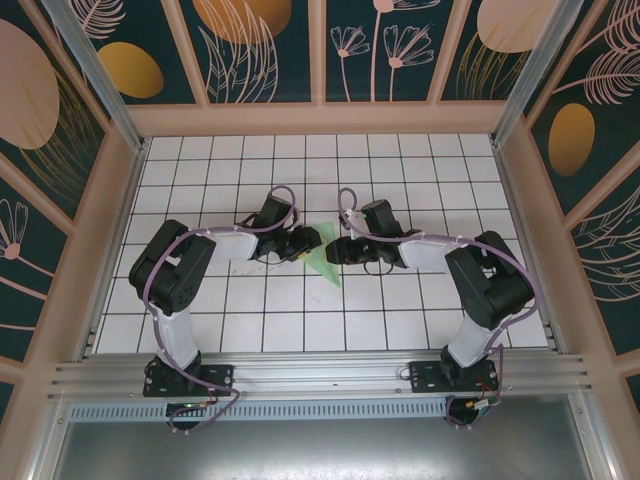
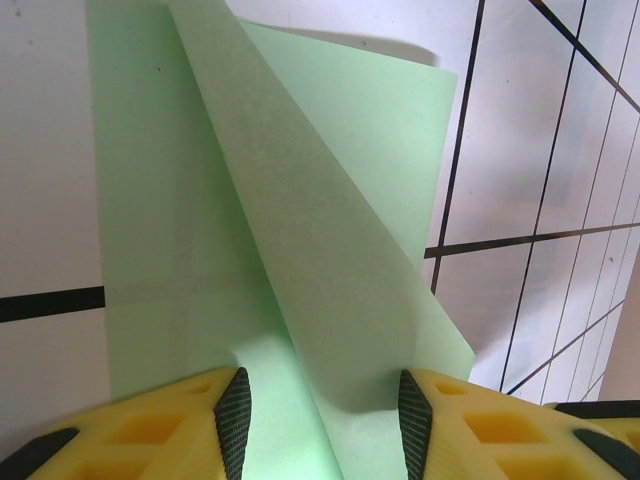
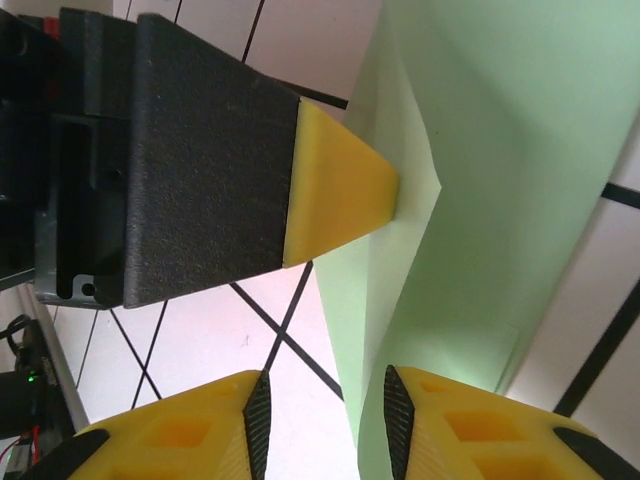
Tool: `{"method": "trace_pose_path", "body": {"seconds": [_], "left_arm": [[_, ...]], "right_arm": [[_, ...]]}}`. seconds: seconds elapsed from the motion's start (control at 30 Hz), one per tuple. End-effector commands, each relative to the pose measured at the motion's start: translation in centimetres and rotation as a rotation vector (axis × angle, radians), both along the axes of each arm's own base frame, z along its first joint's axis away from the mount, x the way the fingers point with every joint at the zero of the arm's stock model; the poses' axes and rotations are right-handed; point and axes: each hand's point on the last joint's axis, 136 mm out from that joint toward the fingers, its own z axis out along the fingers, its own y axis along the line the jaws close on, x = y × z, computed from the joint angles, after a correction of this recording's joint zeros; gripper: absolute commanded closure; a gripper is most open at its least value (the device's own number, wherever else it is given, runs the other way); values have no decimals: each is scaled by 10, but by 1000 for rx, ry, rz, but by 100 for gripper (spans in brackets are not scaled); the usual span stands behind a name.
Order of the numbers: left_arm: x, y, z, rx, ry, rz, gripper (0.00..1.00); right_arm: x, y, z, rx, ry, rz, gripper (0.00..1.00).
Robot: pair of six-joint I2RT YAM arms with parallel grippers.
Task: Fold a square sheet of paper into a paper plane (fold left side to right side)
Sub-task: Fourth fold the wing at the center of the table.
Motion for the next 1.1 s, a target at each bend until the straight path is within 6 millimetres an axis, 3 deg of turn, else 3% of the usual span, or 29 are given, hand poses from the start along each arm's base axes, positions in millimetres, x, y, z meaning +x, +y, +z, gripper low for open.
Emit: {"method": "trace_pose_path", "body": {"seconds": [0.0,0.4,0.6,1.07], "left_arm": [[-7,14,-29,100,44,10,54],[-7,14,-27,98,38,11,55],[-7,14,-27,98,37,12,55],[-8,16,-27,102,38,14,54]], "right_arm": [[0,8,-2,37,30,20,64],[3,7,-15,2,57,8,79],[5,5,-18,-22,55,-4,94],[20,-20,-30,-104,60,-91,96]]}}
